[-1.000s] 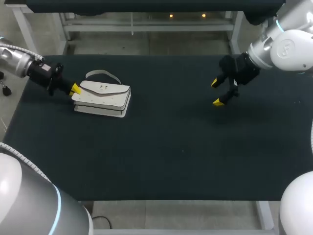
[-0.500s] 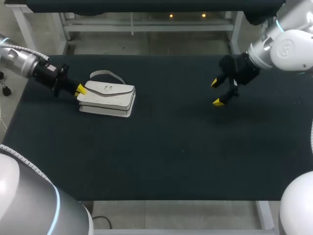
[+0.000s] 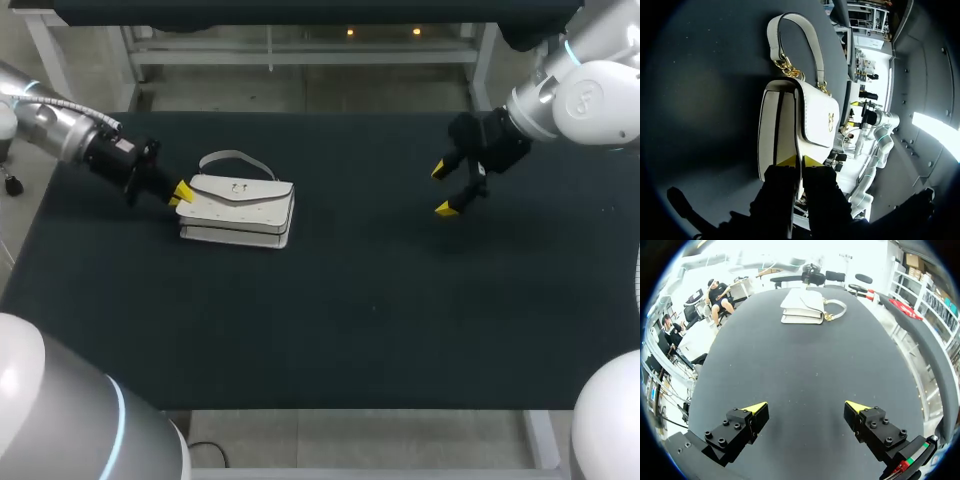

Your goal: Pick up the bag, open it, inspect its contents, close it, and place it on the opposite side

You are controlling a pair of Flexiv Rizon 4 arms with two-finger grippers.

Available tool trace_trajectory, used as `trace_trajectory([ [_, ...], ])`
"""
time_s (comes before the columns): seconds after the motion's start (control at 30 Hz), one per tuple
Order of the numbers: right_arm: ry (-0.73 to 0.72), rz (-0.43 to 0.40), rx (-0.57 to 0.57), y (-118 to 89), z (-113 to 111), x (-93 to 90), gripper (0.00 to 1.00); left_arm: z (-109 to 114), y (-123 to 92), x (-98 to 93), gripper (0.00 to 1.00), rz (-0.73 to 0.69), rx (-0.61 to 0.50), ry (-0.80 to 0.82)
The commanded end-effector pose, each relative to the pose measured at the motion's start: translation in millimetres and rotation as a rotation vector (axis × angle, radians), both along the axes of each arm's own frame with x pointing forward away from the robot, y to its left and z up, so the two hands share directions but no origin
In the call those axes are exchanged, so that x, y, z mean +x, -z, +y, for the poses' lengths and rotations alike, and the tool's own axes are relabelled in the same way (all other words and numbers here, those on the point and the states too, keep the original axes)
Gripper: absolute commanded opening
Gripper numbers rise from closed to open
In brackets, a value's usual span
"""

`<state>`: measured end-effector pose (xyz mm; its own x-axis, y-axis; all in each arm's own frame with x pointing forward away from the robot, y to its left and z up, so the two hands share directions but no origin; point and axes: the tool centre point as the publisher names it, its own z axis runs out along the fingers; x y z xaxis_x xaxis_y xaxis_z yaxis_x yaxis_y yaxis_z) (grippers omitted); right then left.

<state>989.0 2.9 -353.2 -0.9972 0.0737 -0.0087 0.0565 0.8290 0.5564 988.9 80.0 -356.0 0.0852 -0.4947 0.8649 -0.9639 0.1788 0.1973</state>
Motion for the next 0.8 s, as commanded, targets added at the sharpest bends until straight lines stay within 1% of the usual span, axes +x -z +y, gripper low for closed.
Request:
trace_trajectory([
  [0.03,-0.001,-0.001,0.002,0,0,0.1,1.0,-1,-7,-11.2,0.44,-0.172,0.046,-0.292],
  [0.07,-0.001,-0.001,0.002,0,0,0.1,1.0,0,-8,-11.7,0.63,-0.174,0.046,-0.294],
  [0.1,-0.001,-0.001,0.002,0,0,0.1,1.0,0,-8,-12.0,0.68,-0.179,0.048,-0.299],
  [0.13,-0.001,-0.001,0.002,0,0,0.1,1.0,2,-10,-12.4,0.68,-0.184,0.046,-0.306],
  [0.17,-0.001,-0.001,0.002,0,0,0.1,1.0,4,-11,-12.7,0.62,-0.191,0.046,-0.313],
  [0.2,-0.001,-0.001,0.002,0,0,0.1,1.0,5,-12,-12.8,0.53,-0.195,0.048,-0.32],
  [0.27,-0.001,-0.001,0.002,0,0,0.1,1.0,8,-12,-13.6,0.38,-0.207,0.052,-0.33],
  [0.3,-0.001,-0.001,0.002,0,0,0.1,1.0,9,-12,-13.7,0.32,-0.213,0.054,-0.332],
  [0.33,-0.001,-0.001,0.002,0,0,0.1,1.0,10,-12,-13.9,0.29,-0.222,0.05,-0.331],
  [0.47,-0.001,-0.001,0.002,0,0,0.1,1.0,13,-9,-12.4,0.29,-0.252,0.037,-0.336],
  [0.53,-0.001,-0.001,0.002,0,0,0.1,1.0,12,-6,-10.6,0.26,-0.267,0.034,-0.331],
  [0.67,-0.001,-0.001,0.002,0,0,0.1,1.0,10,-2,-5.4,0.29,-0.295,0.025,-0.331],
  [0.8,-0.001,-0.001,0.002,0,0,0.1,1.0,10,-1,-1.1,0.27,-0.308,0.019,-0.342],
])
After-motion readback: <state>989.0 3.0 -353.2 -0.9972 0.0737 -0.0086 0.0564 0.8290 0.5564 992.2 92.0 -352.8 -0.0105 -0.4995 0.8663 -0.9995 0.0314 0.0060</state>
